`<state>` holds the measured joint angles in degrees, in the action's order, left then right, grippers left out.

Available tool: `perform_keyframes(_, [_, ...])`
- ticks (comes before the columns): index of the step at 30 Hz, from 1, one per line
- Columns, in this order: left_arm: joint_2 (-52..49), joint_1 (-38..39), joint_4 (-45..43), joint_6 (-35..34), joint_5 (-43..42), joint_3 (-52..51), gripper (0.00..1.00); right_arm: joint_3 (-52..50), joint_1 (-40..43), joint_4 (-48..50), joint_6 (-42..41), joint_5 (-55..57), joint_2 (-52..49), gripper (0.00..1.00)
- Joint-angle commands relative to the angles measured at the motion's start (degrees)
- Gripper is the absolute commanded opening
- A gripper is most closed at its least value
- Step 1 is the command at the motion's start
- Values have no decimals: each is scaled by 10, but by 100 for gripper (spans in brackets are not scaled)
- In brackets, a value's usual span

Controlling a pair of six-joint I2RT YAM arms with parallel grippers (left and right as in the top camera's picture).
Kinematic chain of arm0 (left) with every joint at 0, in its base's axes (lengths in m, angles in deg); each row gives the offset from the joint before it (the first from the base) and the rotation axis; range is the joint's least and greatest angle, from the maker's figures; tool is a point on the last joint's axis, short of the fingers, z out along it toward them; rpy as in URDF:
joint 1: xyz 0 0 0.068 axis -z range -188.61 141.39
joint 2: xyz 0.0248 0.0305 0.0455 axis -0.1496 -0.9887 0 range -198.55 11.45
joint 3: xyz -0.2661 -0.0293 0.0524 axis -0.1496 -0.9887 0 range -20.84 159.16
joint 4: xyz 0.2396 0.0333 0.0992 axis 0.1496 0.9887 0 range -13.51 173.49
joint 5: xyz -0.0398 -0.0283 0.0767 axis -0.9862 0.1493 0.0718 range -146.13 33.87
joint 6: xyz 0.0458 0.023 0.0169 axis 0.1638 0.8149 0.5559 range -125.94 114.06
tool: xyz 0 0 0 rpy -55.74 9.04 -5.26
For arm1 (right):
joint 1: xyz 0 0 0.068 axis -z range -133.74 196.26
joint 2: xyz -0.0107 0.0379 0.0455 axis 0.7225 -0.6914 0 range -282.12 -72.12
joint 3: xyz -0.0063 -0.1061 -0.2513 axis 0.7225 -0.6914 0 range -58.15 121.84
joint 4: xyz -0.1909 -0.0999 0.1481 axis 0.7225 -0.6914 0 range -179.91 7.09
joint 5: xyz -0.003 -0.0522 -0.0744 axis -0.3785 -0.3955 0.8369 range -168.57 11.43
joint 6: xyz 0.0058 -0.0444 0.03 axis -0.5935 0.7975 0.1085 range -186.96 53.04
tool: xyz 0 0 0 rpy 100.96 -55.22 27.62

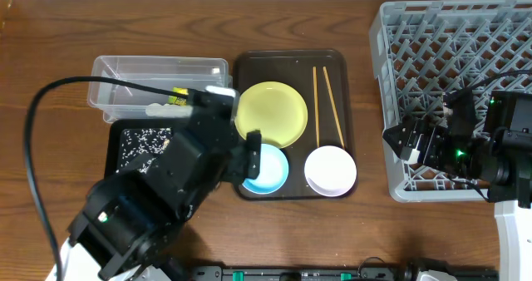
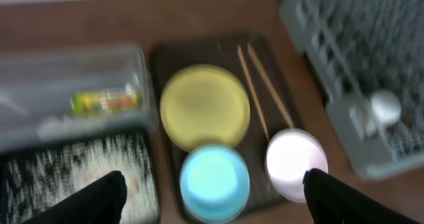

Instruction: Sort waste into correct bins and load items into the dishwasher rack

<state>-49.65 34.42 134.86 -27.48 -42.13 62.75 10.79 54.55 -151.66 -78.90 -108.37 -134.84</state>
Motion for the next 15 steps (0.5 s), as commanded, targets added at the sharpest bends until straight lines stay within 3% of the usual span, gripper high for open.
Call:
perform_keyframes(1, [19, -25, -59, 88, 40, -30, 88, 10, -5, 0, -2, 0, 2, 99])
perform_keyframes(5, [73, -95, -195, 188, -59, -124, 88, 10, -5, 0, -2, 0, 2, 99])
perform_keyframes(10, [157, -199, -312, 192, -156, -269, 88, 10, -5, 0, -2, 0, 2, 99])
perform_keyframes(15, [247, -251, -402, 192, -171, -413, 88, 10, -5, 0, -2, 0, 2, 99])
